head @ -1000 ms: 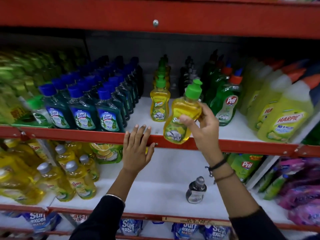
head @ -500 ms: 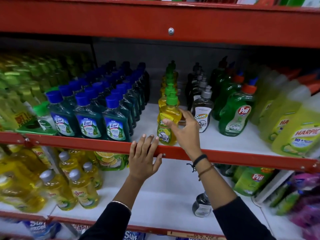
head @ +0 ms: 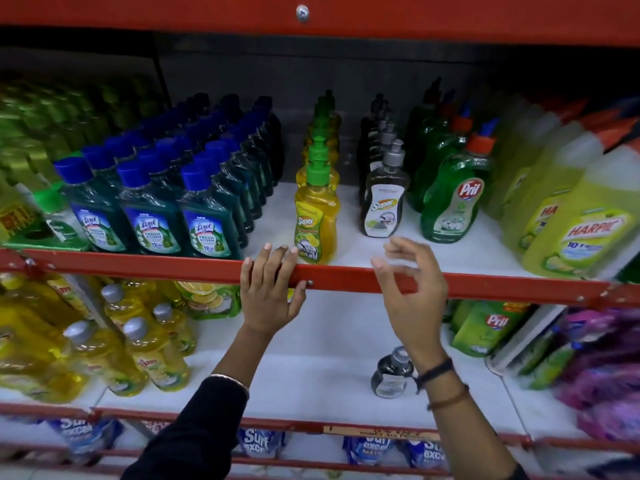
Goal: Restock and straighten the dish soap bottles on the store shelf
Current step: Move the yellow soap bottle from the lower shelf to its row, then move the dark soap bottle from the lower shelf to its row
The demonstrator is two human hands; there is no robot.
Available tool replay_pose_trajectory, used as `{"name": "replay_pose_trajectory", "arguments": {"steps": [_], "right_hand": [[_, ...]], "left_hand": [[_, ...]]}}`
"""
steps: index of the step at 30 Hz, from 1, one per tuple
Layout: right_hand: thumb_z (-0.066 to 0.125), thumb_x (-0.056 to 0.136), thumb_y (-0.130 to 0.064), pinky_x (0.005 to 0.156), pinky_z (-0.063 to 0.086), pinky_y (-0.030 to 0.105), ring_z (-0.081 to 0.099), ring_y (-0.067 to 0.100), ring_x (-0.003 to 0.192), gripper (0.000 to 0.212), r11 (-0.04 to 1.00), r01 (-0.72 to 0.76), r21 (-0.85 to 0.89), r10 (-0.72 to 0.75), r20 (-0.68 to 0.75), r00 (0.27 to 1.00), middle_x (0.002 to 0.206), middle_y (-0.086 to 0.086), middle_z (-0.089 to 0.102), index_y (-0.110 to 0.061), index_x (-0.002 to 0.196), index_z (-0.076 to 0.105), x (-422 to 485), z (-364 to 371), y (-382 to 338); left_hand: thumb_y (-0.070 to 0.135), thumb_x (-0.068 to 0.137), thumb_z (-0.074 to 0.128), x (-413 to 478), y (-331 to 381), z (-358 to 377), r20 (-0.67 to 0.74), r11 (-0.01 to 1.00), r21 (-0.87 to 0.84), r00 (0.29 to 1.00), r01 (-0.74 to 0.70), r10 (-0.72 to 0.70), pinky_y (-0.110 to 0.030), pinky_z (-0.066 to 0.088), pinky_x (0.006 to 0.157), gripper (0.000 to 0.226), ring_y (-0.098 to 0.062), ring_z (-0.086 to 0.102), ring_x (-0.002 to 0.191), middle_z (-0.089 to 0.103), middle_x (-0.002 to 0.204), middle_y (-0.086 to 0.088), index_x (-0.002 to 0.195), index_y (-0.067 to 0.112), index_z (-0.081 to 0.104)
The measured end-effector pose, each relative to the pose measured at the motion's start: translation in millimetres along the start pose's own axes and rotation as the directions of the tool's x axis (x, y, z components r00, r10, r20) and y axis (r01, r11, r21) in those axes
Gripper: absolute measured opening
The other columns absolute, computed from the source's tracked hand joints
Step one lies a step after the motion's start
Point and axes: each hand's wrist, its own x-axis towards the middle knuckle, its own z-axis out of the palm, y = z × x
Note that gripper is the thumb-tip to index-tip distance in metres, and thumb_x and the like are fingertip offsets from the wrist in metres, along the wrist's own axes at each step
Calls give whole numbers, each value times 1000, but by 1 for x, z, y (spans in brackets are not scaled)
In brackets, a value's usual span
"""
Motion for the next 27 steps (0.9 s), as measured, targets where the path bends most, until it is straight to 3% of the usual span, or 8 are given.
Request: {"name": "replay_pose_trajectory", "arguments": {"steps": [2,6,10,12,15,20,23,27], "right_hand": [[64,84,-30,78,54,28,63,11,94,26,998,-64,-12,65,49,997,101,-4,63,-17,107,61,-25,-22,21],[62,84,-36,88,50,33,55,3,103,30,954,-202,-222,254,240,937,109,-13,54,-27,112,56,-72,-59,88],[70,82,-22,103,41,44,45,21,124,57,830,-408,-380,541,376,752,134,3,45,-24,132,42,-109,-82,149],[72,80,-18,108,36,42,40,25,131,68,792,-453,-409,607,446,658,142,7,41,-18,138,36,-119,-83,164],[69,81,-7,103,35,26,45,23,129,66,784,-481,-392,620,507,598,140,10,48,-16,137,37,-124,-78,174],[66,75,9,81,34,-3,54,28,115,56,798,-478,-367,602,513,612,118,7,56,-20,118,45,-116,-74,174],[72,71,8,76,35,-3,56,27,104,53,821,-441,-362,571,511,643,108,6,58,-22,107,48,-113,-73,165],[78,66,-1,73,42,6,60,23,97,57,835,-460,-303,550,515,658,108,4,63,-28,108,50,-99,-70,139]], "left_hand": [[43,93,38,-1,1,1,-13,1000,-8,1000,5,-5,-41,14,116,50,-26,39,130,48,130,-4,134,15,44],[43,92,37,0,1,3,-27,1000,-10,999,18,-18,-39,12,117,49,-26,34,131,47,130,-4,133,16,42],[43,91,37,-1,2,5,-39,1000,3,999,29,-29,-38,9,118,49,-26,34,131,47,129,-5,131,15,45],[43,92,36,-1,2,5,-36,1000,6,999,28,-27,-38,9,118,49,-25,33,132,46,129,-5,132,15,43],[43,93,35,-1,1,3,-22,1000,7,1000,22,-22,-38,8,118,49,-26,32,133,45,130,-6,133,15,42],[42,93,36,-1,3,-1,8,999,-5,999,34,-34,-39,6,119,49,-27,29,136,43,133,-6,133,13,42],[42,93,36,0,3,-1,21,999,2,999,37,-37,-39,6,119,49,-26,28,136,42,133,-5,134,14,41],[42,93,36,-1,3,-2,37,999,7,999,39,-39,-39,7,119,50,-27,29,135,42,133,-6,133,14,42]]}}
